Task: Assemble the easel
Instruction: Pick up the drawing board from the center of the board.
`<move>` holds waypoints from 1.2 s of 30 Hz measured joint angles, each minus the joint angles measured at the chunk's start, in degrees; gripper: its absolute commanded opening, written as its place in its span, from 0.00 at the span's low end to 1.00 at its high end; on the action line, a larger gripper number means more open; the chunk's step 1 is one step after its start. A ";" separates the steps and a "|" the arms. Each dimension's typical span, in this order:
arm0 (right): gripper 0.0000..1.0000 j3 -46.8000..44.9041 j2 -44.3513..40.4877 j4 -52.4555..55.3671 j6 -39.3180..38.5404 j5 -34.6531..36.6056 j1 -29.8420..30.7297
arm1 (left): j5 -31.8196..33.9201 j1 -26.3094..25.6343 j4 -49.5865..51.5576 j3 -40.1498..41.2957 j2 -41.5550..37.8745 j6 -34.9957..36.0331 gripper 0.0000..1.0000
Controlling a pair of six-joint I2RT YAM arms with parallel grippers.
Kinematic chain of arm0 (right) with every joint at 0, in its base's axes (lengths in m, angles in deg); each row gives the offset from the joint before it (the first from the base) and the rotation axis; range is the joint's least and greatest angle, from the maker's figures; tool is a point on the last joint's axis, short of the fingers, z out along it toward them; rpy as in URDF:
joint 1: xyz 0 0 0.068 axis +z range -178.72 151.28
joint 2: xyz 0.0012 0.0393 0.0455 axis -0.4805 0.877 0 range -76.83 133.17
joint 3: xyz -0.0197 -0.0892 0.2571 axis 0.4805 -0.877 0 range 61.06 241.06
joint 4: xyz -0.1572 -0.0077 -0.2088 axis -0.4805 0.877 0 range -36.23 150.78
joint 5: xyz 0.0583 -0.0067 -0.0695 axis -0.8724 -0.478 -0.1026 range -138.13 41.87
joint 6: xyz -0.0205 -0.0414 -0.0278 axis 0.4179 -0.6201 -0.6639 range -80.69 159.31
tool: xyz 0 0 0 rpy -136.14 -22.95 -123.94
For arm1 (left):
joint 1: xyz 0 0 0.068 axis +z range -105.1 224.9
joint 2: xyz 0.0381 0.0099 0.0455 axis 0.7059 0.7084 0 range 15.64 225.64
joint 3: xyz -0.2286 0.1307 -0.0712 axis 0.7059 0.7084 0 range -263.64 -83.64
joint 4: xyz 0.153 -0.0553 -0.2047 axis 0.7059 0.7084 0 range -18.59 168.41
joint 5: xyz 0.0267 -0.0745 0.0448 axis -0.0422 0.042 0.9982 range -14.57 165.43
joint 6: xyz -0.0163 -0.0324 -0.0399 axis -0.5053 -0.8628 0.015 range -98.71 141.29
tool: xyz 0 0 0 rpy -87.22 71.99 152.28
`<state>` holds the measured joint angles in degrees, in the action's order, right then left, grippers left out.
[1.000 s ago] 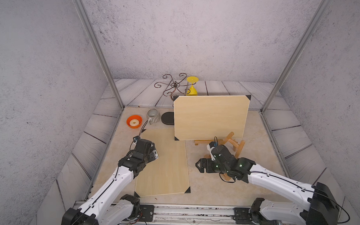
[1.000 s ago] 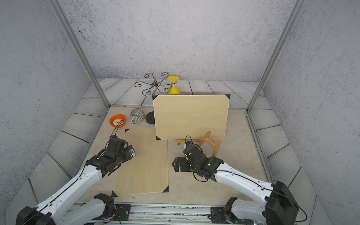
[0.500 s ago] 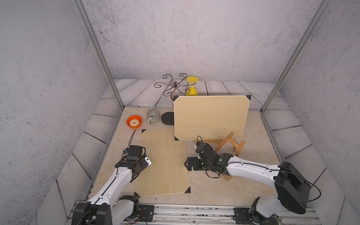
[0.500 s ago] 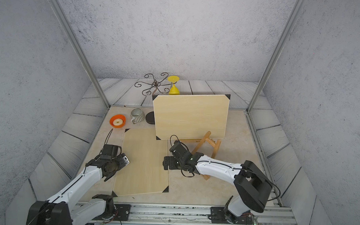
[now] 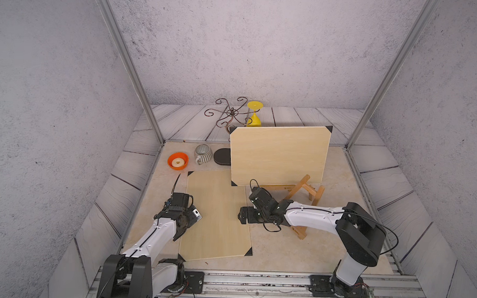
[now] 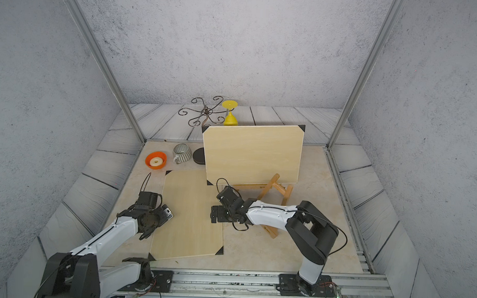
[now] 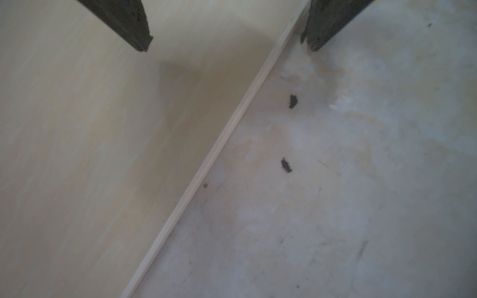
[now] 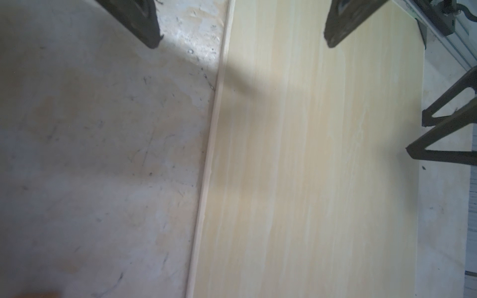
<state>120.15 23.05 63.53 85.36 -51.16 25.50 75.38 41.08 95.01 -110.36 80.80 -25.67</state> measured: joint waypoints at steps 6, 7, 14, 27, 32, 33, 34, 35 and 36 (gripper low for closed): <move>0.99 1.99 2.64 -0.17 0.02 -0.07 0.00 | -1.51 0.20 -1.57 -0.57 1.09 0.48 0.97; 0.99 2.32 3.23 -0.20 0.04 -0.07 0.00 | -1.77 0.24 -1.70 -0.42 0.87 0.55 0.97; 0.99 3.45 5.68 -0.42 0.42 -0.13 -0.02 | -6.03 0.04 -3.56 0.74 -0.92 0.61 0.97; 0.99 6.62 7.52 3.10 -1.57 0.98 -1.51 | -5.14 -10.43 -0.92 1.51 -3.30 -0.61 0.97; 0.99 8.68 8.81 4.92 -3.26 1.53 -1.77 | -4.13 -14.80 2.51 2.86 -7.10 -3.52 0.97; 0.99 9.07 9.05 5.11 -3.43 1.60 -1.79 | -4.07 -15.39 3.28 3.08 -7.87 -4.07 0.97; 0.99 9.44 9.33 5.20 -3.76 1.64 -1.81 | -4.04 -15.80 3.96 3.28 -8.59 -4.57 0.97; 0.99 9.84 9.57 5.46 -4.20 1.60 -1.84 | -4.02 -16.04 4.74 3.32 -9.22 -5.07 0.97; 0.99 10.12 9.77 5.68 -4.59 1.60 -1.84 | -4.02 -16.20 5.38 3.32 -9.77 -5.42 0.97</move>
<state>130.27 32.82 69.22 80.77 -49.56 23.66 71.36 24.89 100.38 -107.03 71.03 -31.09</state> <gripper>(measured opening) 0.988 0.966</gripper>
